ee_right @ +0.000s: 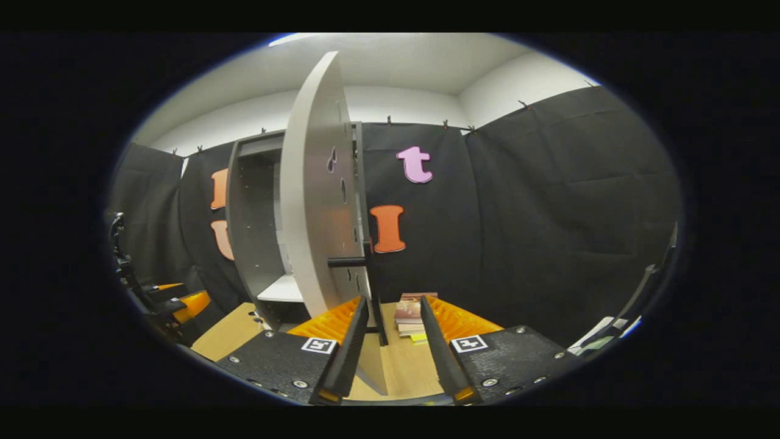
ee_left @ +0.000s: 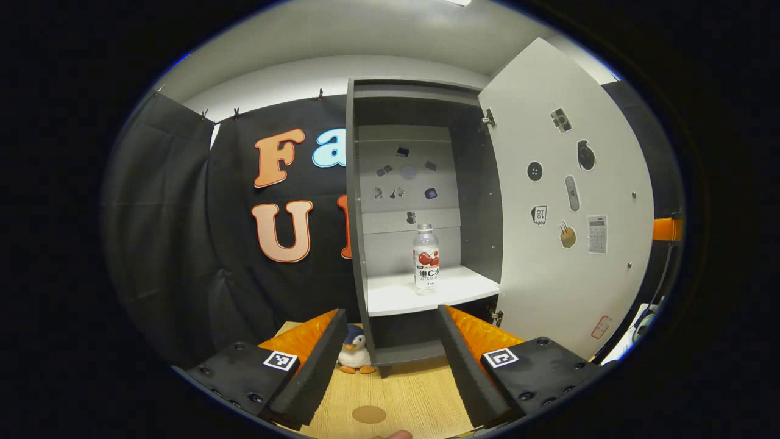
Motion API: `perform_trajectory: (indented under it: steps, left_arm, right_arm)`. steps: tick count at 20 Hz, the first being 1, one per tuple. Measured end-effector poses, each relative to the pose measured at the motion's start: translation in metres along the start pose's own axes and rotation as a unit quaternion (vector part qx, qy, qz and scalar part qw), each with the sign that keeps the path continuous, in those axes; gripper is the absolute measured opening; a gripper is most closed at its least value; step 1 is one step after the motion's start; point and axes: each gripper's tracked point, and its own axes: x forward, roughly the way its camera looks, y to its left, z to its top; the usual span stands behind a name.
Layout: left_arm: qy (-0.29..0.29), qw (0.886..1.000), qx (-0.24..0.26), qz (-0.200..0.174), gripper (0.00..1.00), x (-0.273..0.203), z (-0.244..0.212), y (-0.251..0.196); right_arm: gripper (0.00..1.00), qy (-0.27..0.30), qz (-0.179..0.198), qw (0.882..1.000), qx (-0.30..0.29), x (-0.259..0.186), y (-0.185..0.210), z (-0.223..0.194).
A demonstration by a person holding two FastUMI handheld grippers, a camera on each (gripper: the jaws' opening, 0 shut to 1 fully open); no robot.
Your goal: Open the cabinet door with the right hand, grasp the bottle in the cabinet with the left hand and place it on the coaster, then close the cabinet door with the right hand.
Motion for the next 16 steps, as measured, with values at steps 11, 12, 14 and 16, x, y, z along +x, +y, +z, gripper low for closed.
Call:
perform_trajectory:
  steps: [11,12,14,16]
  left_arm:
    - [-0.007,1.0,0.002,0.006,0.95,0.019,0.013,0.004]
    - [-0.006,1.0,0.002,0.006,0.95,0.023,0.013,0.004]
    - [-0.005,1.0,0.002,0.007,0.95,0.03,0.013,0.006]
    - [-0.003,1.0,0.001,0.005,0.95,0.041,0.012,0.005]
  right_arm:
    - [0.57,0.0,-0.016,1.0,0.011,-0.039,-0.008,0.001]
    - [0.57,0.001,-0.012,1.0,0.01,-0.044,0.0,0.003]
    - [0.58,-0.001,0.0,1.0,0.012,-0.057,0.018,0.007]
    - [0.58,-0.008,0.021,1.0,0.011,-0.067,0.042,0.013]
